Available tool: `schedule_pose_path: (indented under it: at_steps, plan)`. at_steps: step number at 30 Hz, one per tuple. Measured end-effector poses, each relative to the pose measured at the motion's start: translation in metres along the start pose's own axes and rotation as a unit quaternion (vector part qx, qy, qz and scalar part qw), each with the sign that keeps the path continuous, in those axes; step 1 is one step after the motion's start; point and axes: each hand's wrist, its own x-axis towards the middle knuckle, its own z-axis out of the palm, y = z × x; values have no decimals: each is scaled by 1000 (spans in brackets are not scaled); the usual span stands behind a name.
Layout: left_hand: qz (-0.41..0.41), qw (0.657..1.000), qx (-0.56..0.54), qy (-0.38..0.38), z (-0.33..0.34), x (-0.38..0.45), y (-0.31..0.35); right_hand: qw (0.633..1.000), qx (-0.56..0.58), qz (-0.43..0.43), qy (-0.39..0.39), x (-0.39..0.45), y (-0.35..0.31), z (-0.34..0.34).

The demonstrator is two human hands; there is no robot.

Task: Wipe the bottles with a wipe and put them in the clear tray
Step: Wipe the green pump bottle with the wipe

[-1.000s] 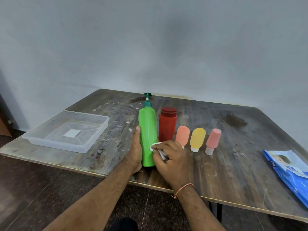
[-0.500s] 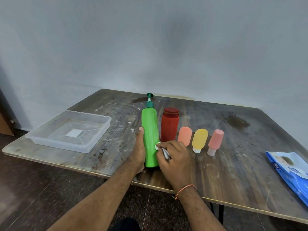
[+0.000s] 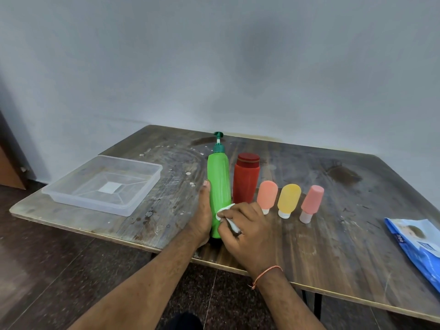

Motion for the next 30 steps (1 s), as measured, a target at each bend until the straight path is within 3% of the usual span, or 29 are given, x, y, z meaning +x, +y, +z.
schedule_pose_path:
  at_steps: [4, 10, 15, 30]
  plan:
    - [-1, 1000, 24, 3, 0, 2, -2, 999, -22, 26, 7, -1, 4, 1]
    - [-10, 1000, 22, -5, 2, -2, 1, 1000, -13, -16, 7, -2, 0, 3]
    - [-6, 999, 33, 5, 7, -5, 2, 999, -31, 27, 13, -1, 4, 2]
    - [3, 999, 38, -5, 7, -10, 7, 999, -36, -22, -11, -2, 0, 1]
